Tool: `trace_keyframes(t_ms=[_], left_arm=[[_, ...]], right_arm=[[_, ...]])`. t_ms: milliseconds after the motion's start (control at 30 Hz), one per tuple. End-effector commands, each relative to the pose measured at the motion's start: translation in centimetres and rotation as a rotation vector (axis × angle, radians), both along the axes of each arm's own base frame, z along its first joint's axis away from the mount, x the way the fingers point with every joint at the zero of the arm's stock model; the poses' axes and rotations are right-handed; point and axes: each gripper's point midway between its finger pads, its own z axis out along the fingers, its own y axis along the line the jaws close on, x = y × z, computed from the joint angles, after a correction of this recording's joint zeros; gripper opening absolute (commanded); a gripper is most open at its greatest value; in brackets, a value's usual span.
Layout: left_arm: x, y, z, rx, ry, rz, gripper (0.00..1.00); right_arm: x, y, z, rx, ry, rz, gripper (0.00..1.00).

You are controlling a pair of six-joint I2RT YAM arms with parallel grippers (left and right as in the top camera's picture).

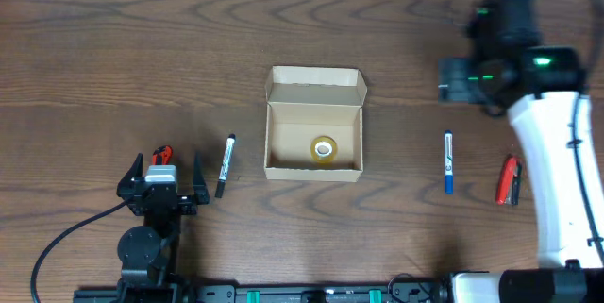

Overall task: Pack container
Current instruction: 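Move right gripper to blue whiteboard marker and grasp it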

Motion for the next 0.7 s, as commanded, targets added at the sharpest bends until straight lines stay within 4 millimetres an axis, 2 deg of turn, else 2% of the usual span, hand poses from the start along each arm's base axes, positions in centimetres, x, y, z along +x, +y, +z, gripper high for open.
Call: trace_keyframes(t_ms=[0,100,300,467,667], left_arm=[[0.0,0.2,-1.9,0.021,0.043,0.008,0.96],[0.0,0.2,-1.9,0.021,0.043,0.008,0.95],[0.0,0.2,-1.9,0.021,0.043,0.008,0.96],[0.0,0.2,-1.9,0.021,0.043,0.008,0.95],[0.0,0.2,-1.9,0.021,0.043,0.008,0.95]], right_arm=[[-2.6,-4.5,-2.0,0.026,0.072,-0.258,0.8],[-5.2,-5.4,-5.4,0.078,0.188,-0.316,0.81],[-8.6,-3.3,-12.0,0.14,0.327,-0.263,0.84],[-8.3,-2.7,-14.7,0.152,0.305,-0.18,0.86],[-5.6,-3.3,-15.6,0.113,0.209,-0.082,0.86]])
